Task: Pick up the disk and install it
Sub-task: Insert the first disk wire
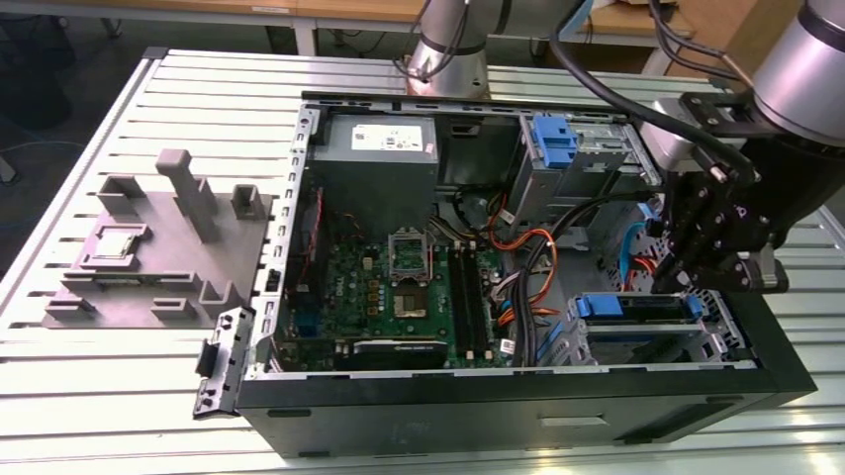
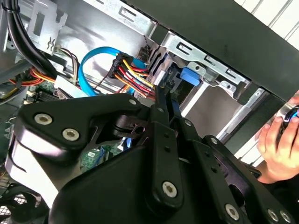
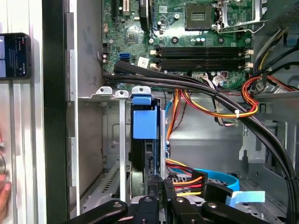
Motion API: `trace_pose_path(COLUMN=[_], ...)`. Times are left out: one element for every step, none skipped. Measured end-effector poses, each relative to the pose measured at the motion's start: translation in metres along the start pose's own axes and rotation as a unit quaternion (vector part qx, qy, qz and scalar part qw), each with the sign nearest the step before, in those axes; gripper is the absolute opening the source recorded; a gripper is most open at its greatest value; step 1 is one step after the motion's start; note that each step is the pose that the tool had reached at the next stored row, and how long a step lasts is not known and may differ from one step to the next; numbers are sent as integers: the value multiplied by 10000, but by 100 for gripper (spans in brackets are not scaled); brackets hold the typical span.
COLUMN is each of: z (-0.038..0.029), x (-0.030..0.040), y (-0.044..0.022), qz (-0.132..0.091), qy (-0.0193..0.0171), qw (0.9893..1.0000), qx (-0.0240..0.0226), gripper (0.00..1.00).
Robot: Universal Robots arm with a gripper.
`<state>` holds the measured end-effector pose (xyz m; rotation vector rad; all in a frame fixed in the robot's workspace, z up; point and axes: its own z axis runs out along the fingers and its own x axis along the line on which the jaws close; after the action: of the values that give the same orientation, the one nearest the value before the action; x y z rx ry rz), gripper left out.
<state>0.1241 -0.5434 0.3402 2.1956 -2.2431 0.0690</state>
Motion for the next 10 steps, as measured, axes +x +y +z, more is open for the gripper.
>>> trace_pose_path(z=[1, 1, 1, 2, 3, 4, 6, 8, 12, 17], x=[7, 18, 31, 46, 60, 85, 89, 94, 99, 104], y=[0, 0, 0, -1, -1, -2, -2, -2, -2, -2], qz=[2, 3, 5, 6, 6, 6, 6, 6, 6, 6], qy=[-47, -96, -142, -176, -189, -189, -190, -189, -189, -190], qw=[10000, 10000, 9999, 9998, 9998, 9998, 9998, 9998, 9998, 9998], qx=[-1, -2, -3, -4, -5, -5, -5, -5, -5, -5], gripper=[16, 16, 16, 16, 16, 16, 16, 16, 16, 16])
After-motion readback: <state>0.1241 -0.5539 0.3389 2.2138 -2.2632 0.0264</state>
